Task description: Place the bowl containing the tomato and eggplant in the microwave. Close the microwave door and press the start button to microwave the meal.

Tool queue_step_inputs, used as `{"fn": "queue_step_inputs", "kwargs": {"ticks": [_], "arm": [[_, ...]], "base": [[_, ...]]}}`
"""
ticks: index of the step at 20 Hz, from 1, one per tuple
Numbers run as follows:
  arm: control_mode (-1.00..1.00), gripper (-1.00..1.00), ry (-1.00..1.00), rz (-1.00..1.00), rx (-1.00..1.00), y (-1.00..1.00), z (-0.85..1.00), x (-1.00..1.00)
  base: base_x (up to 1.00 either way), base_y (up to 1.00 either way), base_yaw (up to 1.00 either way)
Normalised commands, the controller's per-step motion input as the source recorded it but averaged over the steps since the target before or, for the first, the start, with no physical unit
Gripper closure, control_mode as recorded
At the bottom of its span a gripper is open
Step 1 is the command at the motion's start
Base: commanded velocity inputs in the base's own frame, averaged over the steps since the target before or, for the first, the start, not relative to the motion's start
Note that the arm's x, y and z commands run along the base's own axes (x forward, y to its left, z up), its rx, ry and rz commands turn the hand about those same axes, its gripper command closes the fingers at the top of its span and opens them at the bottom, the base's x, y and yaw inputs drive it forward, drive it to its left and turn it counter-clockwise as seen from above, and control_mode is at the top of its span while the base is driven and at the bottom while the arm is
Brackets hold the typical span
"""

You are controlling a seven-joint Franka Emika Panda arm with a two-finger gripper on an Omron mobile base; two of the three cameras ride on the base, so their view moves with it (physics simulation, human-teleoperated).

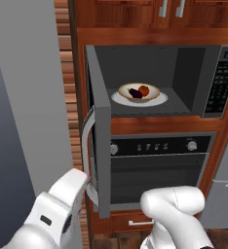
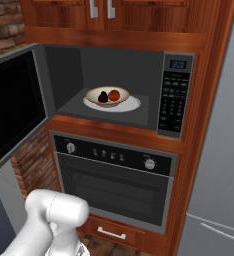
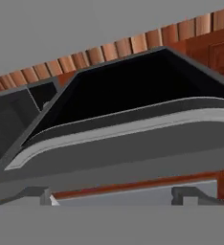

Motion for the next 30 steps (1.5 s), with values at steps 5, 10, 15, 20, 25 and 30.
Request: {"fn": "queue_step_inputs", "kwargs": {"ticks": [5, 10, 15, 20, 25, 30], "arm": [[-1.0, -1.0, 0.0, -0.05, -0.19, 0.71, -0.07, 0.23], [-1.0, -1.0, 0.0, -0.08, -0.14, 0.34, -0.17, 0.36], [-1.0, -1.0, 0.0, -0.08, -0.11, 0.01, -0.19, 0.48], [-1.0, -1.0, 0.0, -0.07, -0.08, 0.0, -0.15, 0.42], [-1.0, -1.0, 0.0, -0.08, -0.01, 0.0, -0.01, 0.36], [-1.0, -1.0, 0.0, -0.14, 0.0, -0.03, -0.04, 0.39]], "base": [[0.0, 0.0, 0.0], [0.0, 0.0, 0.0], [0.0, 0.0, 0.0], [0.0, 0.0, 0.0], [0.0, 0.0, 0.0], [0.0, 0.0, 0.0]]}}
